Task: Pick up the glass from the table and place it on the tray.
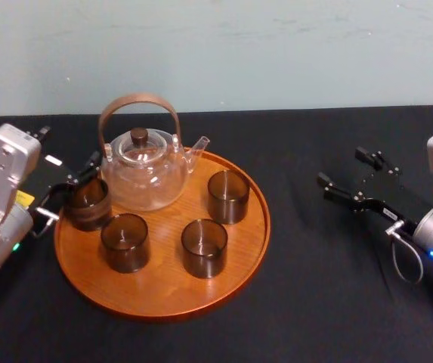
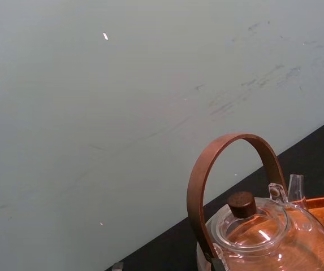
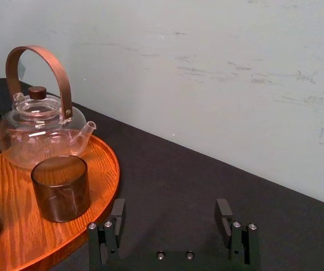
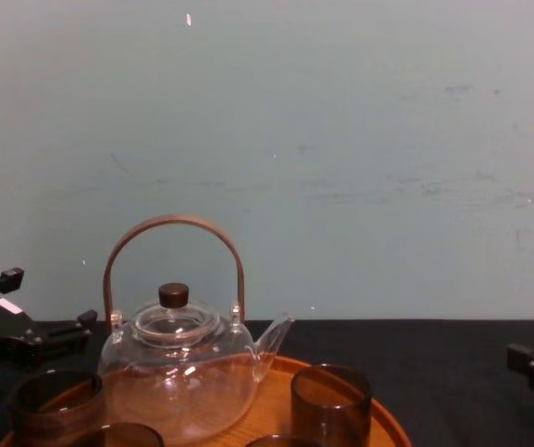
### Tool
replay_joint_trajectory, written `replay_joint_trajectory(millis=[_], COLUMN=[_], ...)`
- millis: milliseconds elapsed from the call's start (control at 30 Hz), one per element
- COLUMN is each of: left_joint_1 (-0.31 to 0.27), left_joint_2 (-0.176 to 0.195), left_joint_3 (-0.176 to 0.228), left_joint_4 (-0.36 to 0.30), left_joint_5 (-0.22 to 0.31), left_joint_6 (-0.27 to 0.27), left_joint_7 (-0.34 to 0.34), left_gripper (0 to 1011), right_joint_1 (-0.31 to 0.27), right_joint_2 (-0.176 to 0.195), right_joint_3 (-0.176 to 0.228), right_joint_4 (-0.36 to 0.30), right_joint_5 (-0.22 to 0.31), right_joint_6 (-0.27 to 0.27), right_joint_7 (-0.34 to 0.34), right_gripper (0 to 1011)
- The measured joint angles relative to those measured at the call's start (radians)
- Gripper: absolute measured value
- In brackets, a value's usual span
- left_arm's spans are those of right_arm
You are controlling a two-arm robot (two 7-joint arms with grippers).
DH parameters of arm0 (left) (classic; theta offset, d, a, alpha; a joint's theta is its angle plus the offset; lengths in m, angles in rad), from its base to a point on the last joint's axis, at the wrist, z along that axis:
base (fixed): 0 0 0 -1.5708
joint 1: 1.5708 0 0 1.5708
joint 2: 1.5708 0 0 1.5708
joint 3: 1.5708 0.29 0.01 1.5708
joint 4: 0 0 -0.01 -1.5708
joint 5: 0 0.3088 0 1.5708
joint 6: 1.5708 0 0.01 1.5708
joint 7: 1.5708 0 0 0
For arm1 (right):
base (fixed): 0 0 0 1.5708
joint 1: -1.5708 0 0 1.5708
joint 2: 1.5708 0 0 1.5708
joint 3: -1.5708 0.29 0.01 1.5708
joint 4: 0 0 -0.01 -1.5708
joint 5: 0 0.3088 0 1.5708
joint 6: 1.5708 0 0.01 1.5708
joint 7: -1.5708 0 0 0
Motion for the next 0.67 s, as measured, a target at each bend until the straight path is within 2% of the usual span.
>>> replay_joint_trajectory(millis=[667], left_joint_1=[0.0], left_joint_2=[0.0], left_joint_3=[0.0], left_joint_4=[0.0], left_joint_5=[0.0], left_joint_6=[0.0], left_joint_7=[0.0], left_gripper=[1001], right_joint_1=[0.002], right_joint_2=[0.0], right_joint_3=[-0.001], right_joint_4=[-0.003], right_joint_5=[0.001], right_joint_6=[0.0], right_joint_7=[0.002], right_gripper=[1002])
